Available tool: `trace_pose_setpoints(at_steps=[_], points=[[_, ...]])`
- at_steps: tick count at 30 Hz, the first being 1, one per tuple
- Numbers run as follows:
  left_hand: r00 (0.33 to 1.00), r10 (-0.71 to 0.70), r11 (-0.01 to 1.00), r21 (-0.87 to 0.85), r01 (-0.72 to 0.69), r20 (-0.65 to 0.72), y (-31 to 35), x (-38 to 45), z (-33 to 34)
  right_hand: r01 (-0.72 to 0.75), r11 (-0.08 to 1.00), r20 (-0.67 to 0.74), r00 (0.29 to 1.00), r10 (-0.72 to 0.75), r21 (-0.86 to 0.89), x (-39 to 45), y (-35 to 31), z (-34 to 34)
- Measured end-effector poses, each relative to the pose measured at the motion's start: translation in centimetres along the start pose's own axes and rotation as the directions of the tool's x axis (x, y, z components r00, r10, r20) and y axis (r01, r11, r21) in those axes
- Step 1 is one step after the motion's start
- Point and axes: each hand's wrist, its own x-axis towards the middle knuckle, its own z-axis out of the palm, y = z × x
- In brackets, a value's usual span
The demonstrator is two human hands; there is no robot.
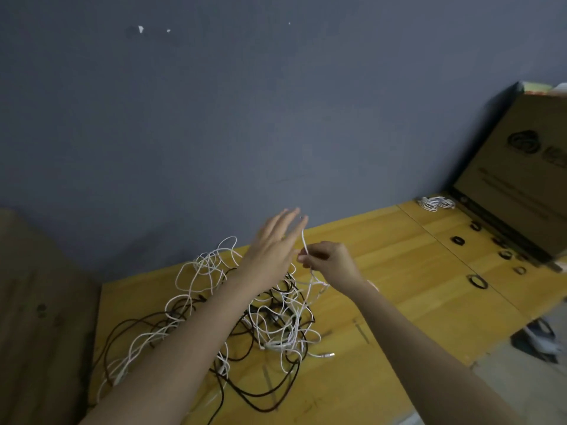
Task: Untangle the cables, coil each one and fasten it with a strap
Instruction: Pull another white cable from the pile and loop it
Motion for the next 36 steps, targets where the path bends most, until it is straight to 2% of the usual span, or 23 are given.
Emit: trace_pose_setpoints(at_steps=[1, 3, 5, 7, 9, 10, 12, 13, 15, 21, 24, 27, 29, 32, 36], points=[[0.995, 0.102, 0.988, 0.117, -0.104, 0.022, 0.1, 0.5, 0.3, 0.065, 0.993, -0.009, 0.998, -0.066, -0.103, 0.0, 0.2, 0.1], [0.983, 0.178, 0.951, 0.248, -0.185, 0.049, -0.2, 1.2, 1.0, 0.153, 0.95, -0.072, 0.981, -0.179, -0.274, -0.2, 0.7, 0.1], [0.979, 0.187, 0.95, 0.239, -0.202, 0.084, 0.1, 1.6, 0.7, 0.178, 0.916, -0.147, 0.959, -0.244, -0.36, -0.5, 1.4, 0.0], [0.983, 0.167, 0.971, 0.161, -0.177, 0.076, 1.0, 1.6, 0.1, 0.14, 0.878, -0.188, 0.95, -0.25, -0.457, -0.9, 2.5, -0.1], [0.995, 0.017, 0.996, 0.086, -0.026, 0.103, 1.7, 1.7, -0.5, 0.038, 0.851, -0.201, 0.965, -0.166, -0.524, -1.1, 3.8, -0.4], [0.994, -0.043, 0.999, 0.027, 0.041, 0.099, 1.7, 1.7, -0.6, -0.035, 0.88, -0.19, 0.98, -0.064, -0.474, -1.4, 4.3, -0.7], [0.987, -0.136, 0.984, -0.103, 0.145, 0.091, 1.6, 1.7, -0.9, -0.169, 0.967, -0.116, 0.982, 0.149, -0.189, -2.0, 4.5, -1.2], [0.983, -0.165, 0.973, -0.15, 0.176, 0.085, 1.4, 1.7, -0.9, -0.2, 0.979, -0.072, 0.978, 0.197, -0.033, -2.3, 4.4, -1.2], [0.97, -0.221, 0.95, -0.203, 0.238, 0.103, 1.4, 1.7, -0.8, -0.18, 0.977, -0.078, 0.979, 0.19, 0.116, -2.6, 4.3, -1.0], [0.917, -0.365, 0.881, -0.258, 0.395, 0.158, 0.6, 1.3, 0.3, -0.163, 0.912, -0.09, 0.973, 0.212, 0.377, -2.8, 3.3, -0.4], [0.907, -0.38, 0.851, -0.314, 0.42, 0.185, 0.2, 1.0, 0.3, -0.112, 0.948, -0.128, 0.98, 0.155, 0.297, -2.6, 3.0, -0.6], [0.912, -0.323, 0.818, -0.41, 0.404, 0.253, 0.7, 1.0, 0.3, -0.055, 0.98, -0.178, 0.98, 0.09, 0.193, -2.2, 2.7, -0.4], [0.913, -0.282, 0.797, -0.458, 0.395, 0.296, 1.3, 0.9, 0.5, -0.035, 0.98, -0.177, 0.982, 0.071, 0.194, -2.2, 2.4, -0.3], [0.9, -0.306, 0.722, -0.54, 0.432, 0.312, 1.7, 1.1, 0.6, -0.012, 0.972, -0.157, 0.986, 0.049, 0.234, -2.4, 2.1, 0.1], [0.89, -0.3, 0.701, -0.554, 0.45, 0.343, 1.8, 1.3, 0.7, 0.015, 0.973, -0.177, 0.984, 0.026, 0.229, -2.5, 1.9, 0.6]])
